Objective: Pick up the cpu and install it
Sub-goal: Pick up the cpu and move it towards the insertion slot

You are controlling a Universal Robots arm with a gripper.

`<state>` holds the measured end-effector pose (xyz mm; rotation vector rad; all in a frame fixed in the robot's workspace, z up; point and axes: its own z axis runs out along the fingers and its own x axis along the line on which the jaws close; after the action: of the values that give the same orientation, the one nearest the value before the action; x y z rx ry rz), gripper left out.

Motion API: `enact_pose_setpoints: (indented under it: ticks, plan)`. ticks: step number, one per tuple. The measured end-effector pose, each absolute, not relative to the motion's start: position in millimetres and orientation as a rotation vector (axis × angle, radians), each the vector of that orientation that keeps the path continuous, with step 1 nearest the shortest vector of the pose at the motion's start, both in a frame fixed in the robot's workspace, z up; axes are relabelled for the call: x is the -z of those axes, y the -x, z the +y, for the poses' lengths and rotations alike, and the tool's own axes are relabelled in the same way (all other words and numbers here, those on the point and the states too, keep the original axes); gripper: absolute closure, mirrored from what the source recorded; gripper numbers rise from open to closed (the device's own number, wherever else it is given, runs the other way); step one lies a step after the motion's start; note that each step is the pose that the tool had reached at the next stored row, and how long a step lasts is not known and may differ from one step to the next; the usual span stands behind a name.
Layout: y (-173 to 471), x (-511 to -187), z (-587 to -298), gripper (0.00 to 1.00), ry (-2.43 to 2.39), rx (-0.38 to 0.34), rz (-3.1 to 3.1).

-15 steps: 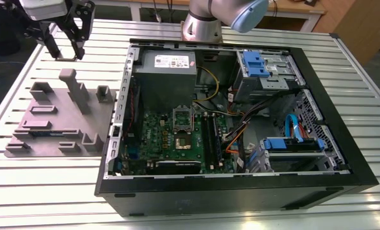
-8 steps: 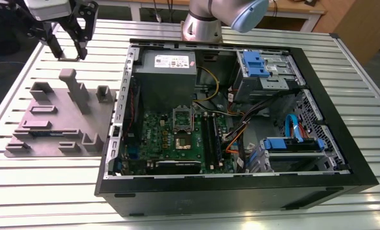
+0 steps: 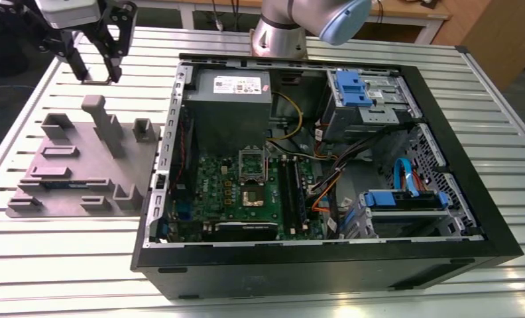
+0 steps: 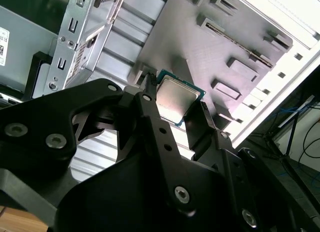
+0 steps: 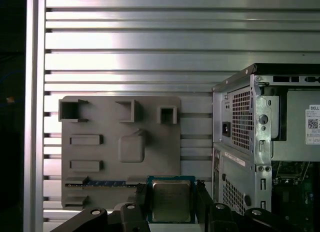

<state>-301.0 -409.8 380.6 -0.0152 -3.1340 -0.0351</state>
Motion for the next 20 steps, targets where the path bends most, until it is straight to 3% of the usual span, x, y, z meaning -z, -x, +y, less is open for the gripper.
enact_pose_setpoints:
  ticks: [20]
  plan:
    - [296.0, -380.6, -409.8, 0.53, 0.015, 0.035, -3.134]
